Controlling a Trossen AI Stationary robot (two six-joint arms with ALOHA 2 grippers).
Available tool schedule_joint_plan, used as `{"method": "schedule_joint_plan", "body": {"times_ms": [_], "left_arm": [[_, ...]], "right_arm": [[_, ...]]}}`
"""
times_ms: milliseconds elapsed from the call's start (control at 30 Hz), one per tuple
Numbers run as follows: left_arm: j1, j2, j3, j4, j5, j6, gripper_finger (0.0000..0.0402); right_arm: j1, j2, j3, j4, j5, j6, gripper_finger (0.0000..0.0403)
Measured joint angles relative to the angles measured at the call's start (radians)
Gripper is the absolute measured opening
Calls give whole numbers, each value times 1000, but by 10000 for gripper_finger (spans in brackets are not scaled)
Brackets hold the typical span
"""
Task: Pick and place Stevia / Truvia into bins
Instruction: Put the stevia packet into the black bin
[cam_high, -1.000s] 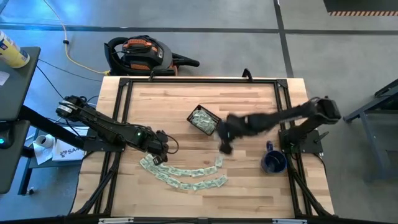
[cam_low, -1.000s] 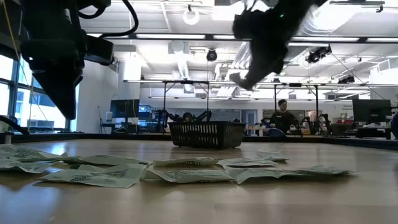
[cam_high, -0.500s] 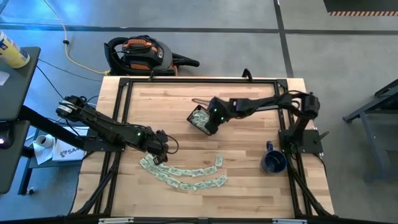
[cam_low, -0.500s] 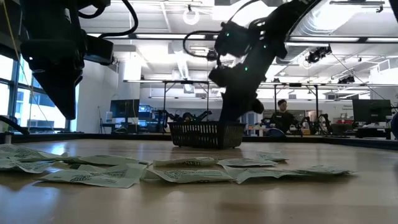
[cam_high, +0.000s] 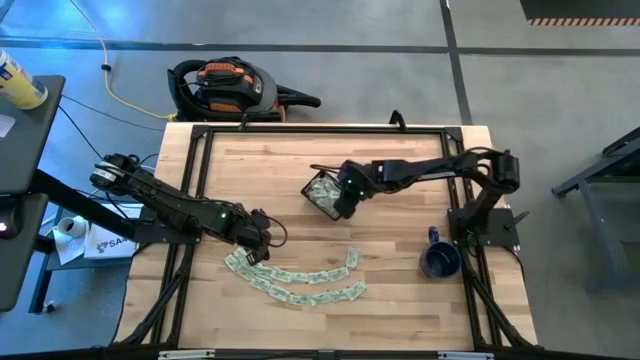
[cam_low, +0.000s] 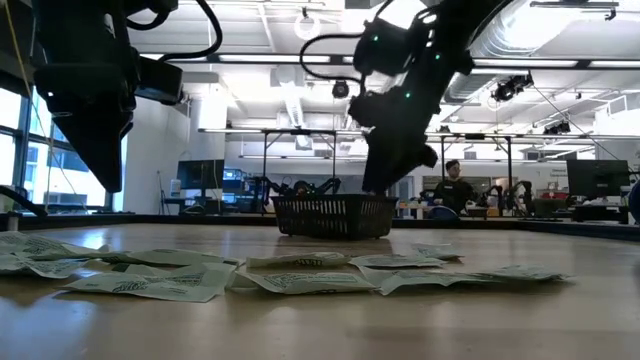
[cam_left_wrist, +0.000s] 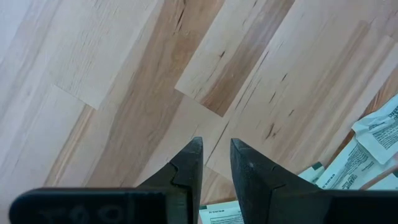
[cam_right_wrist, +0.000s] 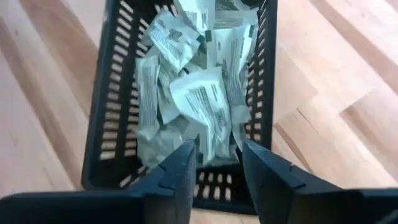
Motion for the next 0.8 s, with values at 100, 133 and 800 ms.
{"method": "schedule_joint_plan", "body": {"times_ms": [100,133,800], "left_arm": [[0,0,0,0,-6,0,115],[0,0,0,0,-14,0,115],[0,0,0,0,-21,-26,115]], "right_arm": [[0,-37,0,-8,0,-21,139],[0,-44,0,15,5,-22,141],[12,116,-1,180,1,39,87]]}}
